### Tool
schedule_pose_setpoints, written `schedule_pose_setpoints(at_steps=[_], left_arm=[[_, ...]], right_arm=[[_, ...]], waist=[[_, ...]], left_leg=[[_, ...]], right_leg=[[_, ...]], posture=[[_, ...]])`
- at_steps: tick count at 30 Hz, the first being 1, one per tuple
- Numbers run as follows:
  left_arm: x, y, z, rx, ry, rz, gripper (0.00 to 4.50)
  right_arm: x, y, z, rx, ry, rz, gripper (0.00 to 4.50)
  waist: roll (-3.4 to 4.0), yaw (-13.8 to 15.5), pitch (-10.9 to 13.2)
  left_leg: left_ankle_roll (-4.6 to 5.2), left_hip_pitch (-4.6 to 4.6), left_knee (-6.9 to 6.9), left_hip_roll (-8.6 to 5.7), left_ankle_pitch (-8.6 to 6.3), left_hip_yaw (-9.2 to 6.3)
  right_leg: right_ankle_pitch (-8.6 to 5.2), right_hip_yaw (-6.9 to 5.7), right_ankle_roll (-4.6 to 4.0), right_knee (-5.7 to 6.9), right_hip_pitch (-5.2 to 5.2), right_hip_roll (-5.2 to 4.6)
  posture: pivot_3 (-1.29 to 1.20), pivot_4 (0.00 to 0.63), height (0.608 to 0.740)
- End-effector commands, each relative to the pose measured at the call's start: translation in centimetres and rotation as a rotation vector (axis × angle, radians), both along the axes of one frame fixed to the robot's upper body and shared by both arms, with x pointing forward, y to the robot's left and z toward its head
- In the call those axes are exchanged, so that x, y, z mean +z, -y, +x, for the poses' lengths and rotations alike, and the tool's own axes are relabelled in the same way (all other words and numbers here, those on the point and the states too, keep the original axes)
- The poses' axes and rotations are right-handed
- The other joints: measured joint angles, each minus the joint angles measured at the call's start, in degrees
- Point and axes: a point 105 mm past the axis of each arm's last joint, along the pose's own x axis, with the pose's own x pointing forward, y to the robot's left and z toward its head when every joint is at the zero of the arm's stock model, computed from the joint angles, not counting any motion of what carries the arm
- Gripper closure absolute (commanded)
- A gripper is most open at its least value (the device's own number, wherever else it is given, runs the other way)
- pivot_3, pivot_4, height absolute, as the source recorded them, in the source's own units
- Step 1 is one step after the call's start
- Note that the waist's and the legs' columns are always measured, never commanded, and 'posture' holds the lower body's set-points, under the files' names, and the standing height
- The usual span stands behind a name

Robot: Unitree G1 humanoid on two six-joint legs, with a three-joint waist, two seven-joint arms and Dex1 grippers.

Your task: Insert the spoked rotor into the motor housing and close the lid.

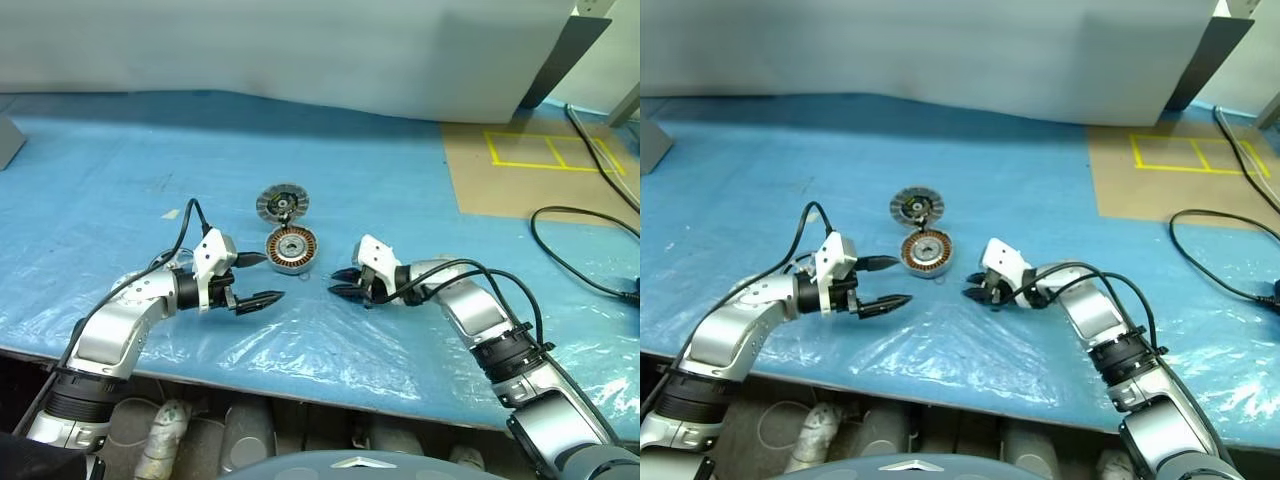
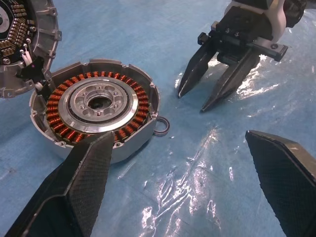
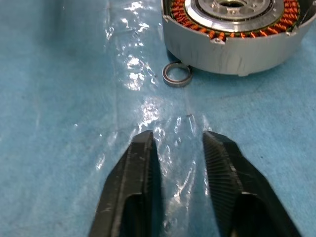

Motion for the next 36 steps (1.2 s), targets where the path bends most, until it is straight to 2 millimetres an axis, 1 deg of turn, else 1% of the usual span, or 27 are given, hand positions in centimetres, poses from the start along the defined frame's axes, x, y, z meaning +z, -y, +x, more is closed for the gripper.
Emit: schedule_pose_setpoints(at_steps=[1, 4, 7, 9, 12, 14, 17, 23, 29, 31, 34, 36], left_arm=[[1.3, -0.6, 0.3, 0.008, 0.053, 0.001, 0.0], [1.3, -0.9, 0.5, 0.016, 0.052, 0.004, 0.0], [1.3, -0.8, 0.5, 0.017, 0.052, 0.001, 0.0], [1.3, -0.7, 0.4, 0.018, 0.049, -0.004, 0.0], [1.1, -0.5, -0.2, 0.006, 0.037, -0.001, 0.0], [0.9, -0.6, -0.6, 0.003, 0.031, 0.006, 0.0], [0.8, -0.8, -0.7, 0.011, 0.03, 0.008, 0.0], [0.5, -0.6, -0.9, 0.027, 0.03, 0.002, 0.0], [0.2, -0.7, -1.0, 0.036, 0.03, 0.001, 0.0], [0.2, -0.7, -0.9, 0.038, 0.03, 0.0, 0.0], [-0.1, -0.7, -0.9, 0.038, 0.028, 0.001, 0.0], [-0.2, -0.7, -0.9, 0.04, 0.028, 0.001, 0.0]], right_arm=[[4.1, -1.4, 0.3, 0.08, 0.111, 0.059, 1.83], [6.7, -2.9, 1.5, 0.136, 0.19, 0.056, 0.84], [7.5, -4.4, 2.2, 0.192, 0.224, 0.037, 0.84], [7.4, -5.6, 2.6, 0.239, 0.226, 0.015, 0.84], [5.4, -6.4, 3.1, 0.303, 0.212, -0.072, 0.84], [4.3, -6.6, 3.0, 0.358, 0.219, -0.131, 0.84], [4.4, -7.0, 3.1, 0.416, 0.257, -0.164, 0.84], [4.4, -7.3, 4.0, 0.479, 0.322, -0.238, 0.84], [3.0, -7.1, 3.6, 0.573, 0.358, -0.337, 0.84], [2.5, -6.9, 3.8, 0.582, 0.38, -0.371, 0.84], [2.6, -6.9, 4.2, 0.576, 0.4, -0.389, 0.84], [3.1, -6.9, 4.4, 0.57, 0.406, -0.381, 0.84]], waist=[[0.0, -0.13, 0.0], [0.0, -0.25, 0.0], [0.0, -0.26, 0.0], [-0.01, -0.28, 0.0], [-0.01, -0.18, 0.0], [-0.01, 0.01, 0.0], [-0.01, -0.08, 0.01], [-0.02, -0.35, 0.01], [-0.02, -0.35, 0.01], [-0.02, -0.39, 0.01], [-0.02, -0.6, 0.01], [-0.02, -0.64, 0.01]], left_leg=[[0.0, 0.01, 0.0, 0.0, 0.0, 0.0], [0.0, 0.01, 0.0, 0.0, 0.0, 0.01], [-0.01, 0.01, 0.0, 0.02, 0.0, 0.01], [-0.01, -0.02, -0.01, 0.01, 0.01, 0.01], [-0.01, -0.1, -0.03, 0.01, 0.01, 0.01], [-0.01, -0.21, -0.03, 0.02, 0.01, 0.0], [-0.01, -0.34, 0.0, 0.03, 0.01, -0.01], [0.0, -0.32, 0.13, 0.07, 0.0, -0.01], [0.0, -0.38, 0.14, 0.06, 0.01, -0.01], [0.01, -0.37, 0.15, 0.07, 0.0, -0.02], [0.01, -0.34, 0.2, 0.07, 0.0, -0.02], [0.02, -0.34, 0.26, 0.08, 0.0, -0.02]], right_leg=[[0.0, 0.01, 0.0, 0.01, -0.01, 0.01], [0.0, 0.02, 0.0, 0.04, -0.04, 0.01], [0.0, 0.01, -0.01, 0.06, -0.04, 0.01], [0.0, 0.0, -0.01, 0.02, -0.04, 0.01], [0.0, -0.04, -0.01, 0.0, -0.07, 0.0], [0.0, -0.1, -0.01, -0.01, -0.12, 0.0], [0.0, -0.15, -0.01, 0.0, -0.2, 0.0], [0.01, -0.13, -0.03, 0.09, -0.21, 0.01], [0.01, -0.14, -0.03, 0.06, -0.23, 0.01], [0.01, -0.16, -0.03, 0.08, -0.23, 0.01], [0.01, -0.15, -0.03, 0.11, -0.19, 0.01], [0.01, -0.14, -0.04, 0.14, -0.18, 0.0]], posture=[[0.0, 0.15, 0.74], [0.0, 0.15, 0.74], [0.0, 0.15, 0.74], [0.0, 0.15, 0.74], [0.0, 0.15, 0.74], [0.0, 0.15, 0.74], [0.0, 0.15, 0.74], [0.0, 0.15, 0.74], [0.0, 0.15, 0.74], [0.0, 0.15, 0.74], [0.0, 0.15, 0.74], [0.0, 0.15, 0.74]])
